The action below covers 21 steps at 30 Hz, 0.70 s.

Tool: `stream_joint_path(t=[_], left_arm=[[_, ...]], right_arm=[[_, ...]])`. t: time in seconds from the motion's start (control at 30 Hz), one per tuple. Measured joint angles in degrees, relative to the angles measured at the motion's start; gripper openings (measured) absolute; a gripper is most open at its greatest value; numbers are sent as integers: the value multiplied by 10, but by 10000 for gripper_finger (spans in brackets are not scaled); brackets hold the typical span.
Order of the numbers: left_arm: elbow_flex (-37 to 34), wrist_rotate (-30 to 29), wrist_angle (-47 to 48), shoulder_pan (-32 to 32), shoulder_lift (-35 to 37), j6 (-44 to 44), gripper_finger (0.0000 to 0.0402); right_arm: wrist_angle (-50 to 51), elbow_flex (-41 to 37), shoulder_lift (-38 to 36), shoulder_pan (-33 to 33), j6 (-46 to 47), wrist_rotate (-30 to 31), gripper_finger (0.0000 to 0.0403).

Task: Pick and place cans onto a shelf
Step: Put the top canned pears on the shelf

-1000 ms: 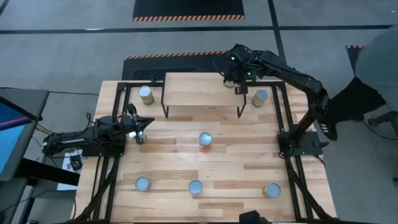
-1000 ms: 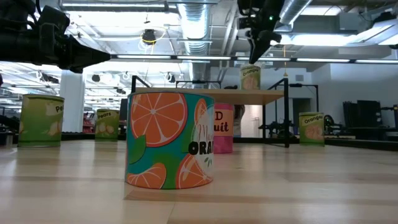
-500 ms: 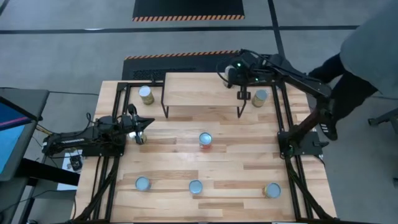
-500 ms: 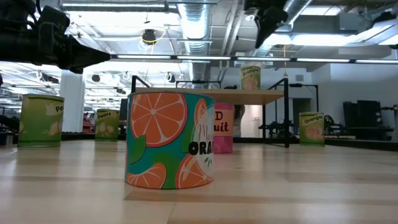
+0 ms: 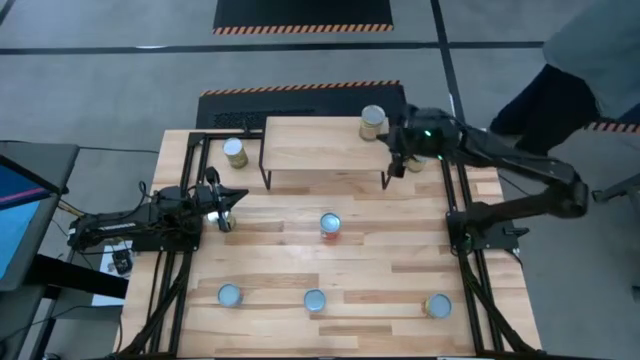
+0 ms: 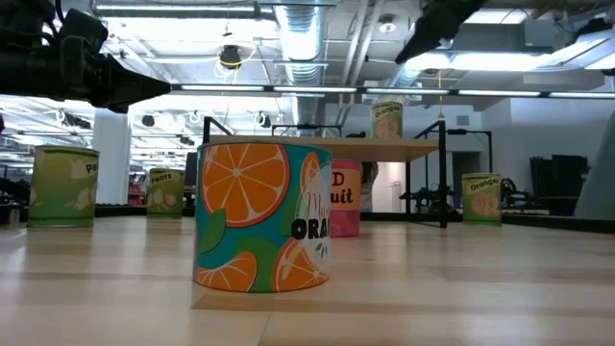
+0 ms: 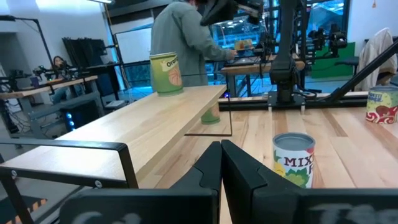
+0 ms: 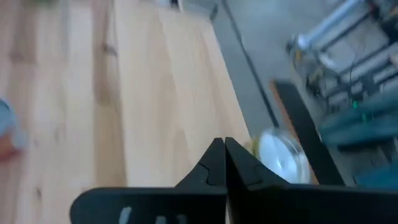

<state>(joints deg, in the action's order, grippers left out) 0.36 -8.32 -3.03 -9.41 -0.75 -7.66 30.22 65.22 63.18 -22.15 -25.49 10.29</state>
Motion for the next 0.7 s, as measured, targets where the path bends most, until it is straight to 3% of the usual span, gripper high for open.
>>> stream_joint_path(t=[0.33, 0.57, 0.7], left_arm=[[0, 1, 0, 0, 0, 2, 0], [0, 0, 0, 0, 0, -1, 0], [0, 1, 0, 0, 0, 1, 0]], right_arm=[[-233, -206, -101, 69, 49, -33, 9], [-294, -281, -68, 111, 96, -105, 22], [-344, -284, -24, 138, 117, -105, 37]])
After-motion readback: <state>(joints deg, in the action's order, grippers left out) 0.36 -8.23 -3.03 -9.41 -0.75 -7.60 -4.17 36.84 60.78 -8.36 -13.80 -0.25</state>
